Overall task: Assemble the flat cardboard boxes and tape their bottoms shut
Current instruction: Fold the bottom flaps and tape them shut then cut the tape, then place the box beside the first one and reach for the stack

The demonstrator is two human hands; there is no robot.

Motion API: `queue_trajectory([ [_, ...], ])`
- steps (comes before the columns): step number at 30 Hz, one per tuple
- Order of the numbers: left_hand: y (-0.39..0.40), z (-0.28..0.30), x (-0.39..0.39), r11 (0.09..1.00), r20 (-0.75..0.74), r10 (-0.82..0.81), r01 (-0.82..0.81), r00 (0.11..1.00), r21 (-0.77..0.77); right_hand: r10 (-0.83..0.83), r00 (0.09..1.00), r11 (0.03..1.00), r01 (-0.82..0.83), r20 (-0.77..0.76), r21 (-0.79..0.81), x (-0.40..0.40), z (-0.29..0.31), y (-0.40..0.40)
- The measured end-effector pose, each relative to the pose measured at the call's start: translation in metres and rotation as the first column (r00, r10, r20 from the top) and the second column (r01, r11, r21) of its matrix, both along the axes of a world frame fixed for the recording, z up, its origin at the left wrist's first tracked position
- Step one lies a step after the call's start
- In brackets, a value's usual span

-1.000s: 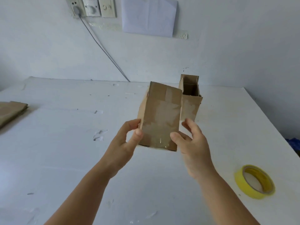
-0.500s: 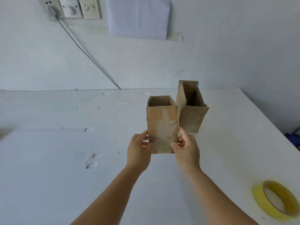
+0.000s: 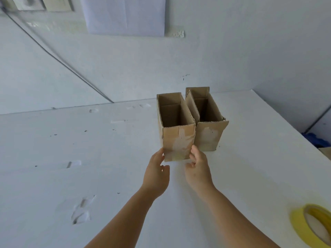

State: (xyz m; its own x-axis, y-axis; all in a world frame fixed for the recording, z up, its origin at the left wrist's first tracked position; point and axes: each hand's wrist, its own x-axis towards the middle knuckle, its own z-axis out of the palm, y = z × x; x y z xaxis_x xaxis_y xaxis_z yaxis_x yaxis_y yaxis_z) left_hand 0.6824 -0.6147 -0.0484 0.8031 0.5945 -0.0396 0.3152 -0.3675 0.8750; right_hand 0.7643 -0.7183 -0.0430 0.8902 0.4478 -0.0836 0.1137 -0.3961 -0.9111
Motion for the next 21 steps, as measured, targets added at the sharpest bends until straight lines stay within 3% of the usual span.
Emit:
queue_trajectory([
  [11, 0.009, -0.001, 0.029, 1.0, 0.029, -0.01, 0.01, 1.0, 0.001, -0.02, 1.0, 0.999, 0.019, -0.019, -0.025, 0.013, -0.007, 0.01],
  [21, 0.02, 0.004, 0.035, 0.999, -0.122, -0.048, 0.049, 0.991, 0.007, 0.072, 0.996, 0.994, -0.076, -0.05, -0.078, 0.013, -0.002, 0.004],
])
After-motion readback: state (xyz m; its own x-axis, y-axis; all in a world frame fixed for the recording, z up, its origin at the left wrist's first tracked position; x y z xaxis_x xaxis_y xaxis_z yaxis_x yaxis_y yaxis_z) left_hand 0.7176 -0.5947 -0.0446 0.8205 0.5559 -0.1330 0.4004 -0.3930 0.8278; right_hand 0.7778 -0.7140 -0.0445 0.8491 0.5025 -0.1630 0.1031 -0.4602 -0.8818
